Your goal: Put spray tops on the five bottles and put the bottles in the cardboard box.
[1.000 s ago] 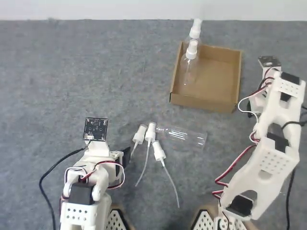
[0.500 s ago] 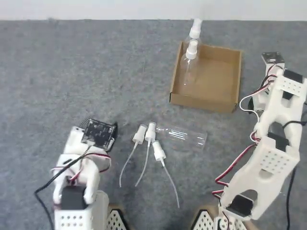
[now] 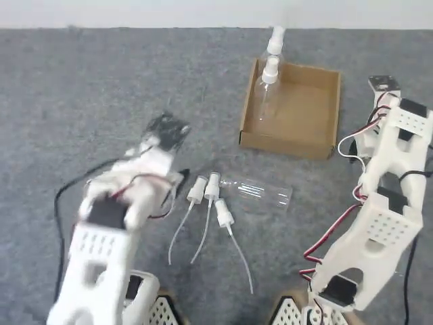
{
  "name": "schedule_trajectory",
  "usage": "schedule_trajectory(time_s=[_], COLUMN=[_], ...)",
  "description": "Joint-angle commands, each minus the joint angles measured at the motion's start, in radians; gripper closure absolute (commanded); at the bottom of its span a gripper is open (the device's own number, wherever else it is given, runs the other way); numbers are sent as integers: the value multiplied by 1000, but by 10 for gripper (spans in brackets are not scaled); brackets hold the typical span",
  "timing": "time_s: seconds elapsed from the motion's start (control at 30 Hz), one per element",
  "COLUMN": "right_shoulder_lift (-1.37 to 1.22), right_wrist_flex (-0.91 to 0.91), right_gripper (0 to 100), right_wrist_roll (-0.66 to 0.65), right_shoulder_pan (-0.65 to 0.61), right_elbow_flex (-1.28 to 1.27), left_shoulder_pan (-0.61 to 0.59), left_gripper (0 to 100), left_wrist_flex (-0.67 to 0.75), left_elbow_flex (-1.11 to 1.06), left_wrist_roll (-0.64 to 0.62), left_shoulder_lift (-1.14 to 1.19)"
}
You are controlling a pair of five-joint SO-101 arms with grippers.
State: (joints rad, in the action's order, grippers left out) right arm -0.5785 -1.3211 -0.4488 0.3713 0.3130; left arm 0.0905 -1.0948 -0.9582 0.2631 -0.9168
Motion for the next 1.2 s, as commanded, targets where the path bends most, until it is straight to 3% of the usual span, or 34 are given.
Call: schedule_trajectory(time_s=[0.0, 0.27, 0.47, 0.67, 1.17], right_shoulder_lift=[21, 18, 21, 13, 10], right_wrist_flex=[-18, -8, -8, -8, -19], right_gripper=[992, 992, 992, 990, 990], right_wrist_roll=[2, 2, 2, 2, 2], right_shoulder_pan=[-5, -4, -36, -47, -41], right_elbow_flex=[64, 66, 66, 81, 78], left_shoulder_pan=[51, 72, 72, 75, 72], left_gripper=[797, 797, 796, 796, 798], left_wrist_flex=[-5, -170, -173, -54, 173], left_elbow_flex=[127, 229, 229, 165, 189], left_wrist_roll=[-18, -41, -48, -64, -68], left_shoulder_lift=[282, 384, 393, 414, 740])
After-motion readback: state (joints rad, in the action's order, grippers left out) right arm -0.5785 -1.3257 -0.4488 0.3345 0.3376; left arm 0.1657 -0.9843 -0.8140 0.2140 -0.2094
